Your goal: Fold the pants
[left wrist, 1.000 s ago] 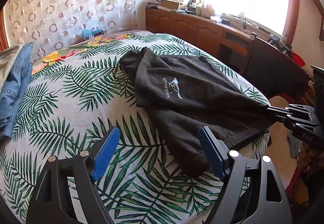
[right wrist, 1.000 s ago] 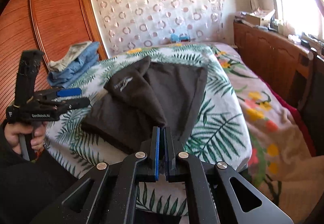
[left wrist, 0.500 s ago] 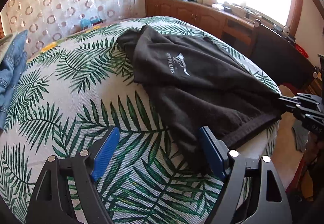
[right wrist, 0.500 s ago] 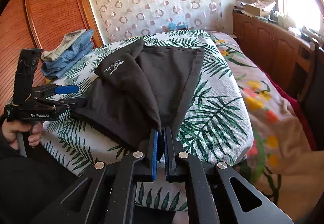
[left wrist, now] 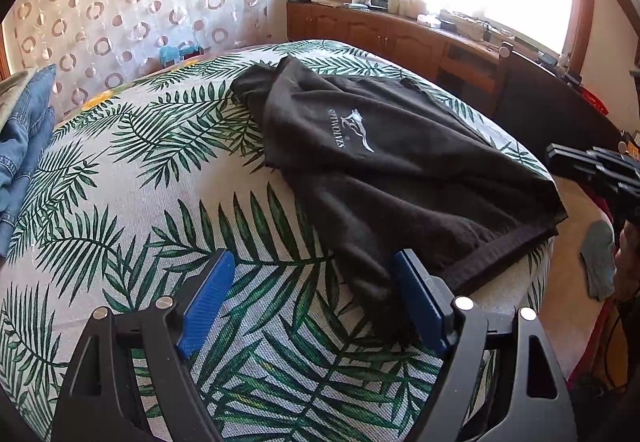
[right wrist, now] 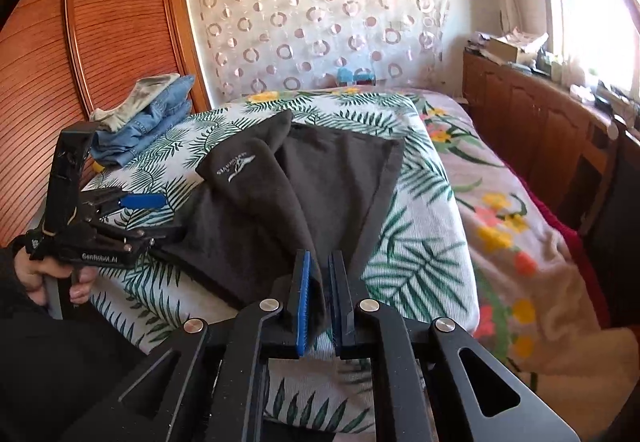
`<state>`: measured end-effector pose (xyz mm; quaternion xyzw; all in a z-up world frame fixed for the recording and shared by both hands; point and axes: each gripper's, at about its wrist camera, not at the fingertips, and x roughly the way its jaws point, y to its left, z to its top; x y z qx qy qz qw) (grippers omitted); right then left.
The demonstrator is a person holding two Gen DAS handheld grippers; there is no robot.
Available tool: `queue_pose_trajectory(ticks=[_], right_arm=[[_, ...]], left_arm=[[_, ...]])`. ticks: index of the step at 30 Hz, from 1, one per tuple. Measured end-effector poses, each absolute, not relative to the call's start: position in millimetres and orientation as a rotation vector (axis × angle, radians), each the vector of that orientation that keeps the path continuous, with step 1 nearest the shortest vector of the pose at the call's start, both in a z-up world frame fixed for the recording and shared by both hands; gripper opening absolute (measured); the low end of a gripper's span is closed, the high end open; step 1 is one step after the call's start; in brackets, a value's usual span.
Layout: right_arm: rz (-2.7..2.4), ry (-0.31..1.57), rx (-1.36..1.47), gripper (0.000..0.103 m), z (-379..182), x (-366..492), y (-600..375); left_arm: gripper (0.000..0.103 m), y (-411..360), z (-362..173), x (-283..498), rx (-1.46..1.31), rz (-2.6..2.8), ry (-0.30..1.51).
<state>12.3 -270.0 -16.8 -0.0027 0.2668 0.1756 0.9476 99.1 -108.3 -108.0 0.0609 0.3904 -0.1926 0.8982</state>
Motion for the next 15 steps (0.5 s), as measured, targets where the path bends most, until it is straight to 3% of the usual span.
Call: queue_pose_trajectory(ticks=[3, 7, 8, 15], right_arm=[[0.379, 0.521, -0.016, 0.016, -9.9, 20.9, -261.1], [0.420, 0.521, -0.009, 0.043, -12.0, 39.8, -248.3], [0.426, 0.523, -0.009, 0.046, -13.2, 44.3, -244.8], [0.453, 0.550, -0.031, 0.046, -12.0, 68.3, -227.9]], left_arm=[[0.082, -105.1, -106.0, 98.8, 0.111, -0.398, 0.811], [0.083, -98.0, -96.9, 94.7, 0.098, -0.386, 0.775], [0.083, -96.2, -93.7, 93.8, 0.096, -0.385, 0.763], [0.083, -78.3, -72.1, 85.0, 0.062, -0.339, 0.688]])
